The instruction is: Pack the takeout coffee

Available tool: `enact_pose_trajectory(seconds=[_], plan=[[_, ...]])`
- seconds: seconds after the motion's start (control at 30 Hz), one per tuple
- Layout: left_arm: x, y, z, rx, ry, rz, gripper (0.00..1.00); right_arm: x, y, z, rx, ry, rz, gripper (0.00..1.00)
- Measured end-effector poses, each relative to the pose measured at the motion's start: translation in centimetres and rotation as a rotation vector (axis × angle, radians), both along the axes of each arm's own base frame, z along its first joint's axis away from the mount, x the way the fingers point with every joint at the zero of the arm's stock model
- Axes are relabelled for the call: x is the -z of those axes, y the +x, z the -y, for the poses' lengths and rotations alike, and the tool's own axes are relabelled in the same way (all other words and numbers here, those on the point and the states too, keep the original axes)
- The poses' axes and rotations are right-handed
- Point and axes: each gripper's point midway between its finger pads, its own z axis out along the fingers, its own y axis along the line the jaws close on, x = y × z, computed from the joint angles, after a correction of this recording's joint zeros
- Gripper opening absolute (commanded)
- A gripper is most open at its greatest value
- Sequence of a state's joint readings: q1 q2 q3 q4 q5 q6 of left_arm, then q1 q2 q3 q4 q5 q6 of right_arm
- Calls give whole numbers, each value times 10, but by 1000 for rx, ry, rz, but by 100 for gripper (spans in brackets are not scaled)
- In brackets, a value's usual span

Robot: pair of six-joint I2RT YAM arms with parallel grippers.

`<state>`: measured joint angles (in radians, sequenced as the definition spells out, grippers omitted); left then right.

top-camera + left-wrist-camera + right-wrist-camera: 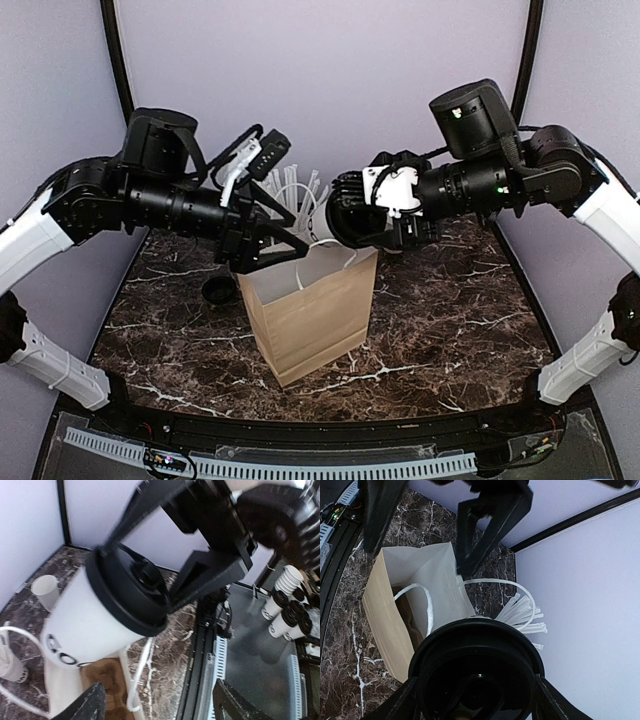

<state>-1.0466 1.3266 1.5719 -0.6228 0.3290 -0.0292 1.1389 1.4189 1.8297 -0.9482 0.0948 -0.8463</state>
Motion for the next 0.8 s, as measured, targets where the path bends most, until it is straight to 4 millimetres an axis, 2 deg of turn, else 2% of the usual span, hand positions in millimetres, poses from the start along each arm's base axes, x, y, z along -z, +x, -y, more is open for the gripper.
enact_pose_trajectory(seconds=[0.07,0.2,0.27,0.37,0.47,0.57,0.77,0.8], plan=[[-18,8,-19,-88,-25,51,77,5,-1,-3,-11,-10,-16,48],[-30,39,-49,-266,-16,73,75,18,-5,-6,-28,-43,-57,48],[-18,56,-57,-337,28,46,73,24,-7,-7,-34,-61,-78,48],[18,80,-65,-413,139,-33,69,30,-9,-8,-39,-75,-102,48],[53,95,-67,-445,238,-118,65,30,-9,-7,-40,-74,-125,48],[77,98,-66,-441,301,-182,57,27,-7,-7,-35,-64,-142,48],[96,97,-63,-419,363,-229,42,20,7,-4,-3,-39,-153,48],[98,97,-63,-417,371,-233,35,19,9,-3,2,-37,-153,48]])
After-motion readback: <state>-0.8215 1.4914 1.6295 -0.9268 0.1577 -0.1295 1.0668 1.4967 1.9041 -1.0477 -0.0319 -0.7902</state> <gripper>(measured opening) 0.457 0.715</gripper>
